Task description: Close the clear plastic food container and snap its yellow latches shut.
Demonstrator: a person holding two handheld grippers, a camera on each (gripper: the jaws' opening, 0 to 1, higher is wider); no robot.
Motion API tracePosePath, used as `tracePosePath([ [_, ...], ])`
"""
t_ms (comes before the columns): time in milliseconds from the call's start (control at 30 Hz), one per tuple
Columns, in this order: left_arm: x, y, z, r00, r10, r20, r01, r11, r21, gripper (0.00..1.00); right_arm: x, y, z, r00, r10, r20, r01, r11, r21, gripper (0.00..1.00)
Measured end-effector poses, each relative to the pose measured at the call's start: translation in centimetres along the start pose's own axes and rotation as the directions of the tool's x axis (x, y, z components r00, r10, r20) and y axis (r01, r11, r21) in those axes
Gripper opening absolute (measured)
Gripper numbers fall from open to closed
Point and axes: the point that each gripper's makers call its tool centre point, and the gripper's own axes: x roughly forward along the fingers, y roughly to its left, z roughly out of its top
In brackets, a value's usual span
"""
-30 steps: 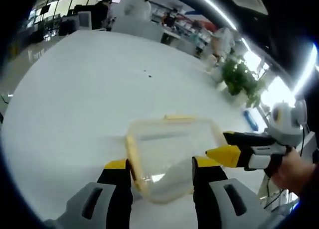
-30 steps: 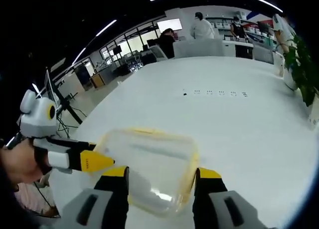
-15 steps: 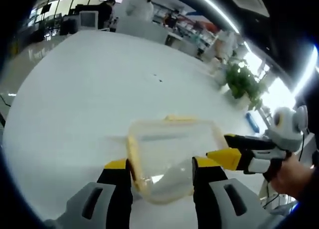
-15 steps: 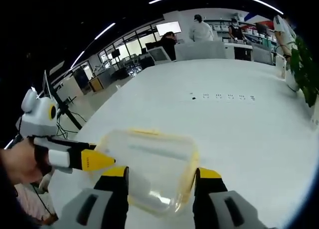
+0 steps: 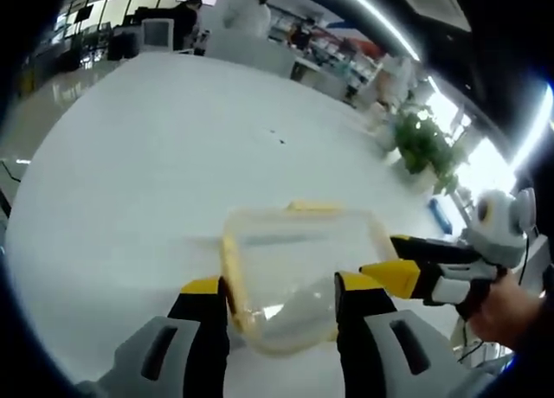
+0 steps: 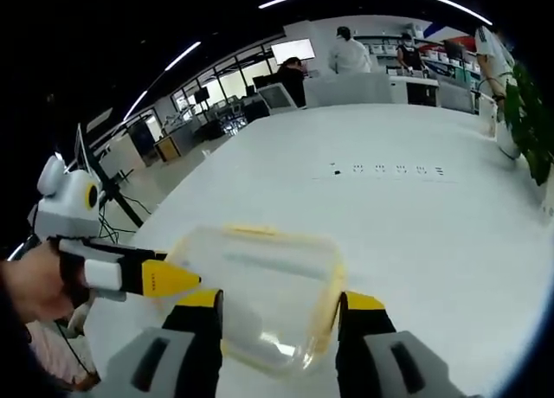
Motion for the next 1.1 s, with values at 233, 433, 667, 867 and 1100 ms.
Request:
tracePosePath([
  [233, -0.1, 0.4, 0.2, 1.000, -0.011, 0.007, 0.011, 1.000, -0.007, 0.48, 0.0, 0.1, 0.2, 1.000, 0.002, -0.015, -0.002, 1.000, -0.022, 0.52],
  [433, -0.3, 0.9, 0.7, 0.999, -0.003, 0.049, 0.001, 1.000, 0.023, 0.59, -0.1, 0.0, 2.0, 0.998, -0.016, 0.068, 0.016, 1.000, 0.002, 0.69],
  [667, -1.3, 1.1, 3.6, 0.983, -0.008, 0.183, 0.008, 1.000, -0.001, 0.83, 0.1, 0.1, 2.2, 0.996, -0.007, 0.086, 0.004, 0.999, 0.037, 0.84],
  [867, -1.4, 2.3, 2.8, 0.988, 0.021, 0.150, -0.021, 1.000, 0.000, 0.81, 0.2, 0.1, 2.1, 0.996, -0.015, 0.087, 0.011, 0.999, 0.041, 0.86],
  [1100, -1.9, 2.4, 2.1, 0.991, 0.025, 0.129, -0.027, 1.000, 0.014, 0.83, -0.3, 0.3, 1.8, 0.997, -0.011, 0.080, 0.007, 0.998, 0.055, 0.90],
])
